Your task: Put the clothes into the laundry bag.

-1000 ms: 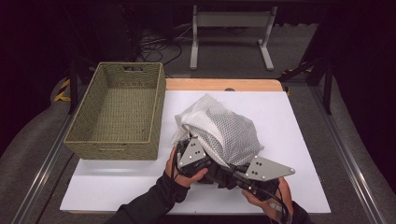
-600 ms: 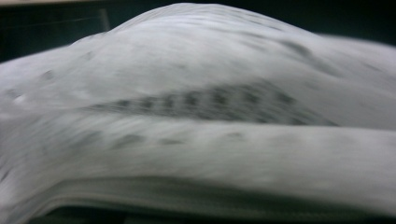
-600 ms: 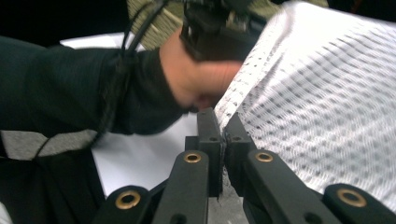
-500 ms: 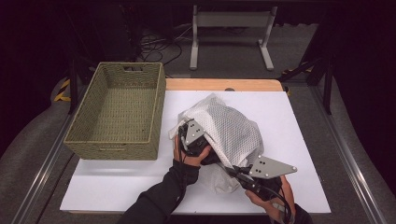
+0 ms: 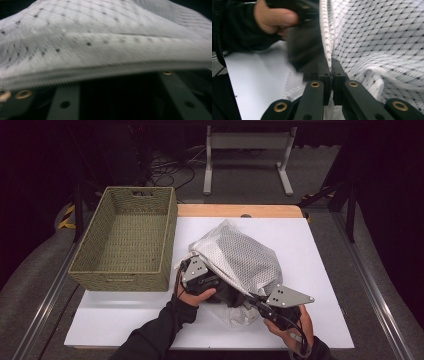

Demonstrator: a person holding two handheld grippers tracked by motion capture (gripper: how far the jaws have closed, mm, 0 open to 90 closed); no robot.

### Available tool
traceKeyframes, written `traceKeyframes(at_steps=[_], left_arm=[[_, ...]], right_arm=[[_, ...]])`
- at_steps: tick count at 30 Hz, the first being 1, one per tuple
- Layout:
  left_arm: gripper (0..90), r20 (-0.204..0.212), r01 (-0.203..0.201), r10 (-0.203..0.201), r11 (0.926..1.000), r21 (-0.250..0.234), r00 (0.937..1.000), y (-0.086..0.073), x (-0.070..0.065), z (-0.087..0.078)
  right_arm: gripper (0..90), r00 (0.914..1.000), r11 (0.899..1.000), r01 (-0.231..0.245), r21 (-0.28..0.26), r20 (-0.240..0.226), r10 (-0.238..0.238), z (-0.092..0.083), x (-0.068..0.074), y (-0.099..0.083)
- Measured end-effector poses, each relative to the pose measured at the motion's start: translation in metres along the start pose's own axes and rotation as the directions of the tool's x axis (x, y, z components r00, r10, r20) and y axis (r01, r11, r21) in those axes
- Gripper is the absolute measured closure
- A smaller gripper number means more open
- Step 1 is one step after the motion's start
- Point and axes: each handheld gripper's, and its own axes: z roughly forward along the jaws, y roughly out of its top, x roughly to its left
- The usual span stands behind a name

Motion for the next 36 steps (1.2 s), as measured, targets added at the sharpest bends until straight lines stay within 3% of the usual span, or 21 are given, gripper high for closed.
traceKeyframes(at_steps=[3, 4, 5, 7, 9, 12, 14, 15, 18, 21, 22, 23, 24, 27, 28, 29, 30, 31, 32, 34, 36], left_arm=[[39.3, 0.056, -0.028, 0.025, 0.9987, 0.042, 0.9981, 0.0, -0.006, -0.013], [35.3, 0.047, -0.064, 0.06, 0.9947, 0.081, 0.9971, 0.0, -0.011, -0.021], [33.1, 0.047, -0.064, 0.06, 0.9947, 0.081, 0.9971, 0.0, -0.011, -0.021], [30.7, 0.075, -0.078, 0.07, 0.9895, 0.121, 0.9948, -0.002, -0.016, -0.03], [24.8, 0.085, -0.11, 0.097, 0.979, 0.172, 0.9916, -0.006, -0.023, -0.04], [19.2, 0.089, -0.116, 0.099, 0.9703, 0.212, 0.9911, -0.013, -0.027, -0.048], [16.0, 0.09, -0.1, 0.079, 0.9636, 0.248, 0.9927, -0.02, -0.028, -0.05], [12.8, 0.093, -0.087, 0.064, 0.9584, 0.272, 0.9936, -0.024, -0.028, -0.048], [8.6, 0.108, -0.103, 0.068, 0.9265, 0.362, 0.9918, -0.039, -0.027, -0.032], [9.2, 0.101, -0.086, 0.05, 0.9113, 0.403, 0.9937, -0.046, -0.023, -0.012], [9.5, 0.106, -0.085, 0.044, 0.9005, 0.426, 0.9934, -0.046, -0.021, -0.005], [11.1, 0.105, -0.106, 0.067, 0.894, 0.435, 0.9922, -0.045, -0.02, -0.001], [12.7, 0.081, -0.118, 0.092, 0.8942, 0.432, 0.9924, -0.044, -0.021, 0.003], [39.3, 0.06, -0.126, 0.111, 0.8898, 0.439, 0.992, -0.041, -0.021, 0.009], [39.3, 0.055, -0.13, 0.118, 0.8991, 0.418, 0.9915, -0.04, -0.021, 0.011], [51.0, 0.047, -0.139, 0.131, 0.9047, 0.403, 0.9902, -0.038, -0.02, 0.012], [63.6, 0.069, -0.135, 0.118, 0.9153, 0.379, 0.9907, -0.036, -0.019, 0.014], [74.2, 0.063, -0.128, 0.113, 0.9394, 0.318, 0.9915, -0.031, -0.02, 0.013], [82.4, 0.06, -0.125, 0.112, 0.9504, 0.285, 0.9918, -0.025, -0.021, 0.012], [83.7, 0.074, -0.144, 0.131, 0.9658, 0.215, 0.9886, -0.013, -0.024, 0.009], [83.9, 0.066, -0.148, 0.138, 0.9729, 0.177, 0.9882, 0.0, -0.028, 0.009]], right_arm=[[89.3, 1.0, 1.0, -0.007, -0.009, 0.001, 0.007, -0.002, -0.002, 0.001], [89.4, 1.0, 1.0, -0.008, -0.009, 0.0, 0.008, -0.002, -0.003, 0.002], [89.4, 0.9999, 1.0, -0.011, -0.009, 0.0, 0.011, -0.002, -0.003, 0.002], [89.4, 0.9999, 1.0, -0.012, -0.008, -0.003, 0.012, -0.002, -0.003, 0.002], [89.4, 1.0, 1.0, -0.007, -0.007, -0.003, 0.006, -0.002, -0.001, 0.002], [89.3, 1.0, 1.0, -0.005, -0.002, -0.008, 0.005, -0.002, 0.001, 0.002], [89.3, 1.0, 1.0, -0.001, 0.0, -0.008, 0.001, -0.002, 0.001, 0.002], [89.3, 0.9999, 1.0, -0.002, 0.003, -0.014, 0.002, -0.001, 0.001, 0.002], [89.3, 0.9997, 1.0, 0.006, 0.018, -0.025, -0.006, 0.002, 0.003, 0.001], [89.2, 0.9993, 0.999, 0.016, 0.038, -0.036, -0.014, 0.007, 0.005, -0.002], [89.2, 0.9992, 0.999, 0.018, 0.045, -0.037, -0.016, 0.009, 0.005, -0.003], [89.2, 0.999, 0.999, 0.017, 0.051, -0.041, -0.015, 0.011, 0.006, -0.004], [89.1, 0.9989, 0.998, 0.019, 0.055, -0.043, -0.016, 0.012, 0.006, -0.005], [89.0, 0.9989, 0.998, 0.015, 0.062, -0.045, -0.012, 0.015, 0.006, -0.007], [89.0, 0.9989, 0.998, 0.015, 0.062, -0.045, -0.012, 0.015, 0.006, -0.007], [89.0, 0.9989, 0.998, 0.016, 0.059, -0.045, -0.013, 0.016, 0.005, -0.007], [89.0, 0.9991, 0.998, 0.016, 0.054, -0.041, -0.013, 0.016, 0.005, -0.008], [89.0, 0.9993, 0.999, 0.012, 0.053, -0.037, -0.01, 0.016, 0.004, -0.008], [88.9, 0.9995, 0.999, 0.013, 0.046, -0.03, -0.011, 0.016, 0.004, -0.007], [88.9, 0.9997, 0.999, 0.01, 0.031, -0.024, -0.009, 0.014, 0.004, -0.005], [88.9, 0.9997, 1.0, 0.006, 0.013, -0.025, -0.006, 0.012, 0.004, -0.001]])
